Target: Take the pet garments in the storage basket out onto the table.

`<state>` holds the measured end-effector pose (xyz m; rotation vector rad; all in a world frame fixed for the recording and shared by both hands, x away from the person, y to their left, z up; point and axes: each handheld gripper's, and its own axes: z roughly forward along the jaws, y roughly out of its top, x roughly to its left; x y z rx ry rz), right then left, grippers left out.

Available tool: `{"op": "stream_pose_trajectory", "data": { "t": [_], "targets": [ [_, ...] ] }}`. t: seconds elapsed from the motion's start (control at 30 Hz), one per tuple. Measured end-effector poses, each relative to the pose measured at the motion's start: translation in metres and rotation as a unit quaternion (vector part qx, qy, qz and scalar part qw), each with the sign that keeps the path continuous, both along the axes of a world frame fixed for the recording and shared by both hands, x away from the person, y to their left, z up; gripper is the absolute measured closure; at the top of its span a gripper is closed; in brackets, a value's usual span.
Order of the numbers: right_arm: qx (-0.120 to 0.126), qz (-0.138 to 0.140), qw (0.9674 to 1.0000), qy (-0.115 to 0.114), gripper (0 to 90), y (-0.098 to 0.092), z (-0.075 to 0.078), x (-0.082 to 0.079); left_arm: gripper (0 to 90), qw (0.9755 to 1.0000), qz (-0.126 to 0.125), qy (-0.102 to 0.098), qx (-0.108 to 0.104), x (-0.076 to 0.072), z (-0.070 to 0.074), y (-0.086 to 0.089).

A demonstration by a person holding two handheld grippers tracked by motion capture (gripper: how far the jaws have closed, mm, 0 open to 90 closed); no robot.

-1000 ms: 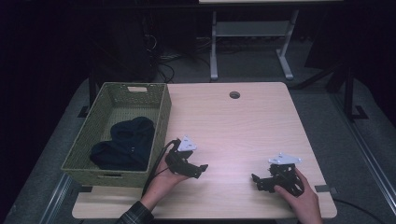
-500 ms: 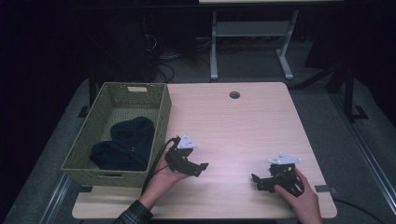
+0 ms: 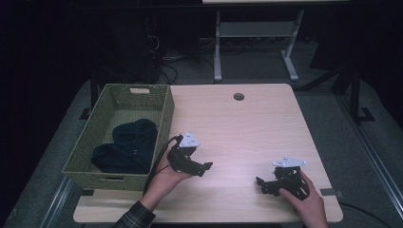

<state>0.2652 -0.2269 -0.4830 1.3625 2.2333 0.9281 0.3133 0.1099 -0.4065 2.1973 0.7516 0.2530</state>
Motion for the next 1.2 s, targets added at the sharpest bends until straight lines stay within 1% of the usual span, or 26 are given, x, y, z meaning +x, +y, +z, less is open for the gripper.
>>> {"op": "stream_pose_trajectory", "data": {
  "t": [0.03, 0.13, 0.27, 0.37, 0.43, 0.57, 0.63, 0.7, 0.77, 0.8, 0.83, 0.87, 1.0, 1.03, 1.13, 1.2],
  "targets": [
    [0.000, 0.000, 1.0000, 0.000, 0.0, 0.000, 0.000, 0.000, 13.8, 1.0000, -0.003, -0.002, 0.002, 0.000, 0.001, 0.000],
    [0.000, 0.000, 1.0000, 0.000, 0.0, 0.000, 0.000, 0.000, 13.8, 1.0000, -0.001, 0.000, -0.001, 0.001, 0.004, 0.000],
    [0.000, 0.000, 1.0000, 0.000, 0.0, 0.000, 0.000, 0.000, 13.8, 1.0000, -0.006, 0.000, -0.001, 0.002, 0.009, 0.000],
    [0.000, 0.000, 1.0000, 0.000, 0.0, 0.000, 0.000, 0.000, 13.8, 1.0000, -0.005, -0.002, -0.004, 0.003, 0.013, 0.001],
    [0.000, 0.000, 1.0000, 0.001, 0.0, 0.000, 0.000, 0.000, 13.8, 1.0000, -0.006, -0.004, -0.002, 0.004, 0.016, 0.001],
    [0.000, 0.000, 1.0000, 0.001, 0.0, 0.000, 0.000, 0.000, 13.8, 0.9999, -0.007, -0.006, -0.010, 0.006, 0.022, 0.001],
    [-0.001, 0.001, 1.0000, -0.002, 0.0, 0.000, 0.000, 0.000, 13.8, 0.9999, -0.010, -0.006, -0.009, 0.007, 0.025, 0.002],
    [-0.001, 0.001, 1.0000, -0.002, 0.0, 0.000, 0.000, 0.000, 13.8, 0.9998, -0.007, -0.007, -0.014, 0.008, 0.028, 0.002],
    [-0.001, 0.001, 1.0000, -0.002, 0.0, 0.000, 0.000, 0.000, 13.9, 0.9999, -0.012, -0.006, -0.011, 0.009, 0.030, 0.004],
    [-0.001, 0.001, 1.0000, -0.002, 0.0, 0.000, 0.000, 0.000, 13.8, 0.9998, -0.010, -0.007, -0.014, 0.009, 0.031, 0.004],
    [-0.001, 0.001, 1.0000, -0.002, 0.0, 0.000, 0.000, 0.000, 13.8, 0.9998, -0.012, -0.007, -0.012, 0.010, 0.033, 0.005],
    [-0.001, 0.002, 1.0000, -0.002, 0.0, 0.000, 0.000, 0.000, 13.8, 0.9998, -0.011, -0.007, -0.015, 0.010, 0.035, 0.005],
    [-0.001, 0.001, 1.0000, -0.002, 0.0, 0.000, 0.000, 0.000, 13.8, 0.9998, -0.009, -0.008, -0.016, 0.013, 0.039, 0.009],
    [-0.001, 0.002, 1.0000, -0.002, 0.0, 0.000, 0.000, 0.000, 13.8, 0.9997, -0.006, -0.008, -0.021, 0.014, 0.041, 0.011],
    [-0.001, 0.001, 1.0000, -0.002, 0.0, 0.000, 0.000, 0.000, 13.9, 0.9997, -0.010, -0.009, -0.022, 0.016, 0.045, 0.016],
    [-0.001, 0.001, 1.0000, -0.002, 0.0, 0.000, 0.000, 0.000, 13.9, 0.9997, -0.006, -0.011, -0.021, 0.017, 0.048, 0.021]
  ]
}}
